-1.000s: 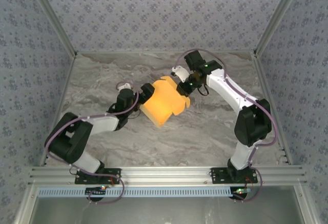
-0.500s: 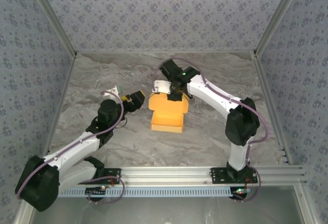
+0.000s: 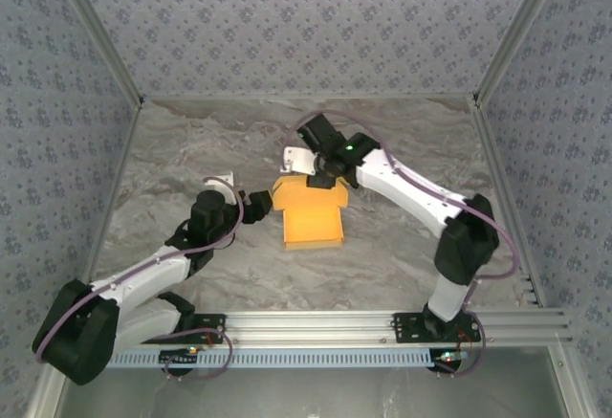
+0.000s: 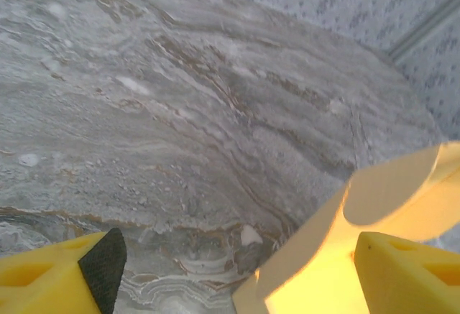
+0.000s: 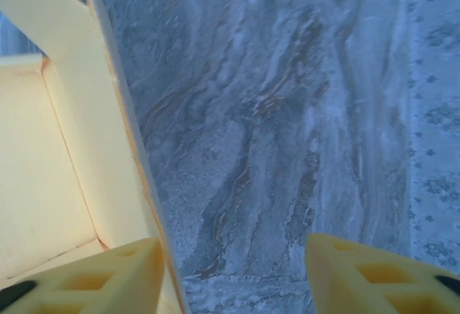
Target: Fold the paper box
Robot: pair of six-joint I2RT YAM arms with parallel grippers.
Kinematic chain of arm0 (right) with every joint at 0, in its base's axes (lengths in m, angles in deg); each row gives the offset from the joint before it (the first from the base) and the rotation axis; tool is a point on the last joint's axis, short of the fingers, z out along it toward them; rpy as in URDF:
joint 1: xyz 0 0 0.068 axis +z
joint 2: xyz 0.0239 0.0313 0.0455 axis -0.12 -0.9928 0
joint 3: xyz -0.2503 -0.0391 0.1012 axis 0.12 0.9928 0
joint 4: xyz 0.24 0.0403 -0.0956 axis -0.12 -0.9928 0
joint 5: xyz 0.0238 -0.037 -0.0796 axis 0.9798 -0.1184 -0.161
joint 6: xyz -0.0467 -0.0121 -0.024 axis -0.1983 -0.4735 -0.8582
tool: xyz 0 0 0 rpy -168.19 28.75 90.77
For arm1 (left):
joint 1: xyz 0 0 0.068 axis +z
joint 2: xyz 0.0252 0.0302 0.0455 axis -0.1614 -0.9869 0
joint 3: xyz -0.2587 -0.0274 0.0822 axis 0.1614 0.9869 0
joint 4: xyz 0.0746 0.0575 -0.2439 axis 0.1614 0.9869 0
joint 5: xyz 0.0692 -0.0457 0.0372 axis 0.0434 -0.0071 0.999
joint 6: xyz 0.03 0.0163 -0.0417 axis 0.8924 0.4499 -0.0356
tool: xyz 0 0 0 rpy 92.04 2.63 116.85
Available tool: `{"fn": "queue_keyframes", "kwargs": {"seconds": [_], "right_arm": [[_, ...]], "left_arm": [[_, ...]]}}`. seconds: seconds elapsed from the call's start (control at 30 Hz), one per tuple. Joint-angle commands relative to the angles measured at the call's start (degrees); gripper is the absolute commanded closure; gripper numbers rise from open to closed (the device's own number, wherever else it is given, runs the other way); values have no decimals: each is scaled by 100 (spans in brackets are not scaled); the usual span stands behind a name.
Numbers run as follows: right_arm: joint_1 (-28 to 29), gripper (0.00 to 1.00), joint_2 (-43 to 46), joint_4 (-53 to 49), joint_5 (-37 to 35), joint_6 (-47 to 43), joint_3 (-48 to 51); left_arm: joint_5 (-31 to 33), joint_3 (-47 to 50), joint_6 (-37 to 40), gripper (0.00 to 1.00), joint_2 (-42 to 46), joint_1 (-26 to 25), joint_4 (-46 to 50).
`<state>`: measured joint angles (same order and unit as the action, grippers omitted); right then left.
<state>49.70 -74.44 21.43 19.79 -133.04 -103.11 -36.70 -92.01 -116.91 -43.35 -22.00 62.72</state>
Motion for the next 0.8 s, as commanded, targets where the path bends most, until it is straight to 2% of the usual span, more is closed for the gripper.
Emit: {"fn": "queue_keyframes", "kwargs": {"seconds": [0.0,0.07,0.17,0.27,0.4,0.47,0.57,0.77], "right_arm": [[-365,38,1005,519,755,1186,489],[-775,35,1629,939,1447,1824,1104],[-1556,34,2562,1930,2675,2909,2486],[-1960,35,3251,2617,3257,3311,3819],[-2116,36,3547,2996,3517,3740,4670],[-2212,38,3590,3518,3637,4053,5019],[-2179,44,3527,4471,3871,3859,5500],[-2043,48,2978,4987,3818,3925,5449]], "left_arm": [[-360,-253,755,18,-109,-220,23],[-337,-361,987,18,-171,-367,228],[-257,-423,1182,19,-231,-466,444],[-166,-443,1296,21,-289,-498,500],[7,-608,1464,25,-439,-501,673],[51,-724,1577,27,-522,-503,773],[43,-878,1695,32,-688,-513,784],[-26,-1085,1603,56,-973,-516,729]]}}
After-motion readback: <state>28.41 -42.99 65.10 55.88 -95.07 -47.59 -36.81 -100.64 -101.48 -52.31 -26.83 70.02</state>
